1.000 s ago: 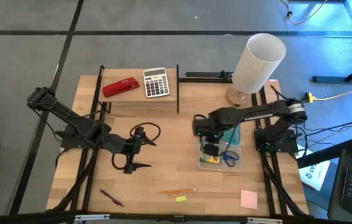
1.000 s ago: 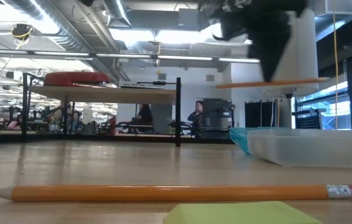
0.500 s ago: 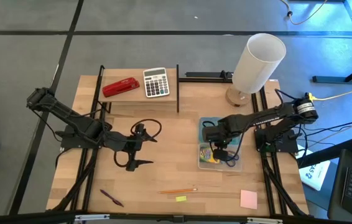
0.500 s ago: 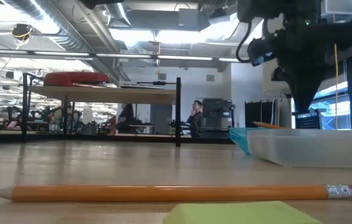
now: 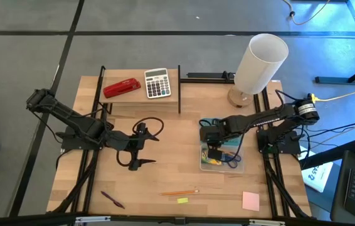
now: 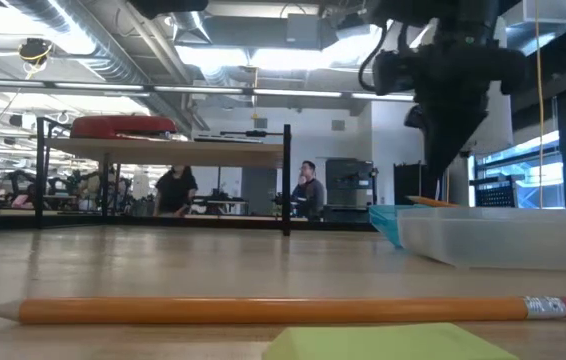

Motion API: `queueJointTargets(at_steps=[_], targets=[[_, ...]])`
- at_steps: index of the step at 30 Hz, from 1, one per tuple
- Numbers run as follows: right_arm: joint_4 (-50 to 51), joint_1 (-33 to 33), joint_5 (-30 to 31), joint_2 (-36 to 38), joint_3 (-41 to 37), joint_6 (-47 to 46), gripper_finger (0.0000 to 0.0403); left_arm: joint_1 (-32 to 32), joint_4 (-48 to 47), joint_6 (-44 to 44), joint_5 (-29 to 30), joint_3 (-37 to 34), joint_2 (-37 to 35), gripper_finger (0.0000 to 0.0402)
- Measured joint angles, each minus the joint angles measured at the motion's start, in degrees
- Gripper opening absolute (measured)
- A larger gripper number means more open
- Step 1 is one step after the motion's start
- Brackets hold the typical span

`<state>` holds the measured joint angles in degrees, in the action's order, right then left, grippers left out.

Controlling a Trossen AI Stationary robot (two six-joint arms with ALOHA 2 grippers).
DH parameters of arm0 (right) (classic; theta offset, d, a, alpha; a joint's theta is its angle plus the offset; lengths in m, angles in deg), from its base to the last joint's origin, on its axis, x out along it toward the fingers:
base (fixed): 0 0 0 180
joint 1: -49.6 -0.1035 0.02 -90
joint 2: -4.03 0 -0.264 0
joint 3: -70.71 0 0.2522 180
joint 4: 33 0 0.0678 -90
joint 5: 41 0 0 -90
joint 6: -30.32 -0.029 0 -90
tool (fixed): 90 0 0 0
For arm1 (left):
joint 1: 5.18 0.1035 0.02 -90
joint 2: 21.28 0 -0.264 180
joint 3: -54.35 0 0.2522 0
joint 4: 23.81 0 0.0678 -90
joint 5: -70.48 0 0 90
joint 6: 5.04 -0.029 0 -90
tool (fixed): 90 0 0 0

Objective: Pack school essentials
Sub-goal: Put the top orange pencil into the blue supply box

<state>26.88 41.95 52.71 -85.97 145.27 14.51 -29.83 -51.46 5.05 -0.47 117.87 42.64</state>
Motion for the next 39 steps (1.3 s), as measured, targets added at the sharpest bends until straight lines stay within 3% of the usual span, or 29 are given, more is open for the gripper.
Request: queueJointTargets(at_steps=[4,7,28,39], targets=[[-1.4,0.9,5.3,-1.6,0.0,1.6,0.0008,0.0,0.0,0.0,0.0,0.0,0.0,0.0399],[-1.4,2.1,5.6,-2.6,0.0,1.4,0.0008,0.0,-0.1,0.0,0.0,0.0,0.0,0.0399],[-3.1,3.0,-6.5,-5.3,0.0,5.7,0.0008,0.0,-0.2,0.0,0.0,0.0,0.0,0.0399],[-3.8,2.9,-7.5,-5.6,0.0,7.1,0.0008,0.0,-0.2,0.0,0.0,0.0,0.0,0.0399]])
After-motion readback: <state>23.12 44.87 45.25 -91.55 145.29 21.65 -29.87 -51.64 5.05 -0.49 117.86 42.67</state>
